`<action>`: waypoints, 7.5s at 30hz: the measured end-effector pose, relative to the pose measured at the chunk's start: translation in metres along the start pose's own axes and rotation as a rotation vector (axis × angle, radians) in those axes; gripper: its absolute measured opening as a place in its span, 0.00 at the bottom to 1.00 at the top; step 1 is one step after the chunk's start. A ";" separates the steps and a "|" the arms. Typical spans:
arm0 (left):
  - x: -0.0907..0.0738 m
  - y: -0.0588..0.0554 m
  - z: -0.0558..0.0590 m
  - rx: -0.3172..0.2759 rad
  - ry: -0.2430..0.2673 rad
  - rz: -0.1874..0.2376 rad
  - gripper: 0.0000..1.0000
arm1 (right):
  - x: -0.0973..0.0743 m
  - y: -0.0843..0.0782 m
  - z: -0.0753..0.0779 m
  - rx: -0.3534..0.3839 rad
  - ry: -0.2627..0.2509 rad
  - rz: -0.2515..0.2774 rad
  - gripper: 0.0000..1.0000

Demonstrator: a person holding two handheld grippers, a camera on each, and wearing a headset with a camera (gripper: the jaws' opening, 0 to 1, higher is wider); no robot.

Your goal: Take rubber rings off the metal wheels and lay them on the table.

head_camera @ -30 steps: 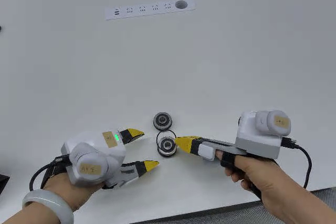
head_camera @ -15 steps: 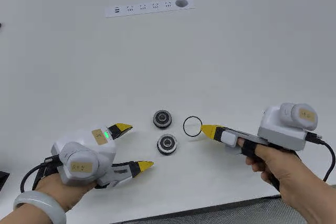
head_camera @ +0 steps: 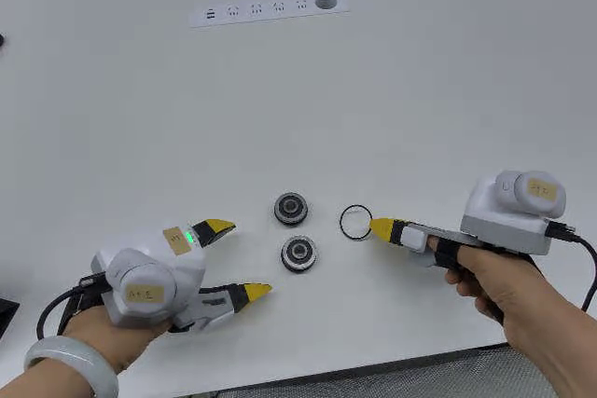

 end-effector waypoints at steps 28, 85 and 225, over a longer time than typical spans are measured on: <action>0.000 0.003 0.001 0.002 -0.005 0.004 0.52 | -0.001 0.003 0.007 -0.143 -0.015 0.008 0.20; 0.039 0.039 0.025 0.105 -0.122 -0.002 0.18 | 0.026 -0.034 -0.044 -0.121 0.150 -0.065 0.17; 0.000 0.003 0.001 0.011 -0.013 0.037 0.49 | 0.011 -0.026 -0.074 0.015 0.285 -0.061 0.02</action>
Point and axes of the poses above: the centre of the closed fingertips' face, and the gripper's own axes: x roughly forward along the fingers, z roughly to its right, y roughly out of its top, the point moved 4 cm from there along -x, roughly backward along the fingers, and after that the axes turned 1 degree about -x, right-handed, at the moved point
